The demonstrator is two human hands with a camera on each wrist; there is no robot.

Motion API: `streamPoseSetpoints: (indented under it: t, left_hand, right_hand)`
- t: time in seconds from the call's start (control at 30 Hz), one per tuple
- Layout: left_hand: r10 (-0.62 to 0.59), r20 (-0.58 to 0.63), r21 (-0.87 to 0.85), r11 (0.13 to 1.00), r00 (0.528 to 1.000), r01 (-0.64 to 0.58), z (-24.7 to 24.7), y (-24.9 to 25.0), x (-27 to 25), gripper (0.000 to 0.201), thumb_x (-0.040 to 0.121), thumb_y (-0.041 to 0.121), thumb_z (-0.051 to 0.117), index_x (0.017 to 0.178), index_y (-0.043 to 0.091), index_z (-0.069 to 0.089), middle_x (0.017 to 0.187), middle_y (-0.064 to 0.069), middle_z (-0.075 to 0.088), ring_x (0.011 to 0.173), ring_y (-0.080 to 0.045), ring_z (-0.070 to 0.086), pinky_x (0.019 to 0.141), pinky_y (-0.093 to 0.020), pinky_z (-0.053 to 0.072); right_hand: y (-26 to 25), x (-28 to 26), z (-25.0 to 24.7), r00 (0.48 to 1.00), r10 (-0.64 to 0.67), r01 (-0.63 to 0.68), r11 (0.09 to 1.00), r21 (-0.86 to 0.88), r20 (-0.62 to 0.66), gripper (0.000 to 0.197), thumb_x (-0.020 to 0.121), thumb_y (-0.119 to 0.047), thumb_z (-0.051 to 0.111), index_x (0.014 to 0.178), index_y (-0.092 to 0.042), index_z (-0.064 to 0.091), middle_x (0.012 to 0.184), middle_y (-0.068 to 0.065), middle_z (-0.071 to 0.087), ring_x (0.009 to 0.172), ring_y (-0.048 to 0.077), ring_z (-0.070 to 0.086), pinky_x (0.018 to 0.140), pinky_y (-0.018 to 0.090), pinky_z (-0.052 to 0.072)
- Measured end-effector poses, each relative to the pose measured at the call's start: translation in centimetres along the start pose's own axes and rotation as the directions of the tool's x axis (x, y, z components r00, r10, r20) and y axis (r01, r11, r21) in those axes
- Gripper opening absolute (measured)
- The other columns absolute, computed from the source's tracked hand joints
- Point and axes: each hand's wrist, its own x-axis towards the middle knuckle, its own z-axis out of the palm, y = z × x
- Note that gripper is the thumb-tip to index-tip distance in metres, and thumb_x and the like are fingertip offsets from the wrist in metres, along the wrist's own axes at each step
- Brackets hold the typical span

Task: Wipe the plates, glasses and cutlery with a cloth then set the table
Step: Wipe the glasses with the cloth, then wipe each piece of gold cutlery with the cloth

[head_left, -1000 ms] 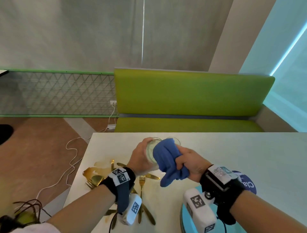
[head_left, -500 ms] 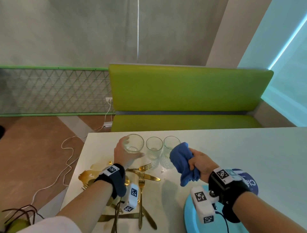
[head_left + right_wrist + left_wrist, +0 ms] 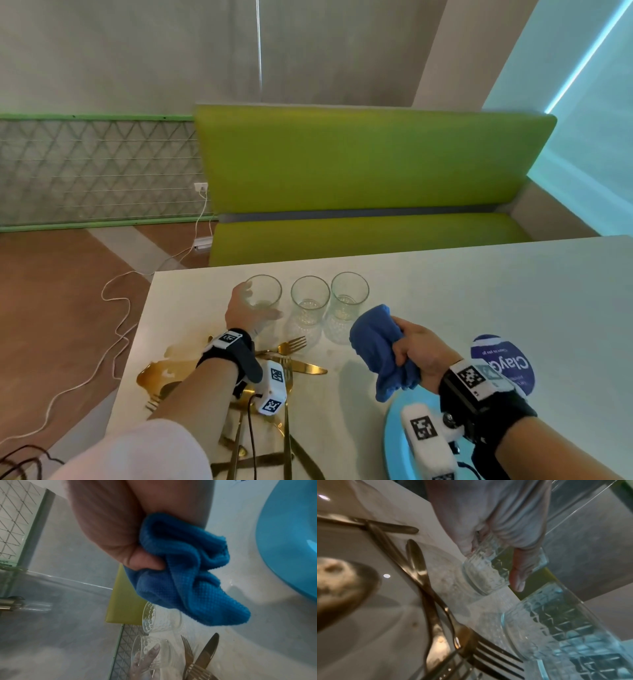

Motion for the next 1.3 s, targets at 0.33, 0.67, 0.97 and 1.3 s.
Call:
streamPoseSetpoints:
  t: [0.33,0.67,0.97,1.3]
  left_hand:
    - [-0.015,0.046,-0.024,1.0,0.999,0.016,1.1,-0.3,-0.1,0.105,0.055,0.013,0.09,0.141,0.018,0.031,0.146,-0.012,0.039,0.135,-0.027,0.037,0.111,-0.038,0.033]
    - [-0.048,0.096,0.057,0.997,0.994,0.043,0.9,-0.4,-1.0,0.122,0.053,0.013,0.092,0.148,0.012,0.015,0.154,-0.011,0.024,0.142,-0.027,0.024,0.117,-0.042,0.025]
    - [-0.15,-0.051,0.278,0.947,0.987,0.158,-2.4,0.3,-7.3,0.071,0.074,0.021,0.075,0.134,0.008,0.04,0.132,-0.015,0.053,0.121,-0.029,0.05,0.099,-0.034,0.045]
    - [-0.12,0.101,0.797,0.604,0.988,-0.008,1.7,-4.8,-17.1,0.034,0.091,0.033,0.05,0.118,0.013,0.053,0.117,-0.007,0.062,0.108,-0.022,0.059,0.09,-0.03,0.05]
  right_hand:
    - [0.3,0.0,0.0,0.999,0.032,-0.032,0.999,0.008,0.0,0.053,0.074,0.023,0.031,0.089,-0.017,0.062,0.09,0.019,0.059,0.074,0.03,0.057,0.052,0.028,0.046]
    - [0.4,-0.9,-0.4,0.999,0.041,-0.04,0.998,-0.045,0.031,0.052,0.072,0.025,0.032,0.097,-0.013,0.059,0.081,0.012,0.058,0.07,0.022,0.056,0.042,0.021,0.046]
    - [0.4,-2.2,-0.5,0.999,0.015,-0.022,0.986,0.164,0.045,0.051,0.077,0.017,0.031,0.101,-0.017,0.06,0.103,0.02,0.061,0.09,0.034,0.057,0.071,0.038,0.049]
    - [4.3,-2.5,1.6,0.959,0.272,-0.278,0.864,0.419,0.073,0.054,0.09,-0.05,0.048,0.122,-0.006,0.054,0.109,0.021,0.061,0.056,0.025,0.061,0.041,0.023,0.045]
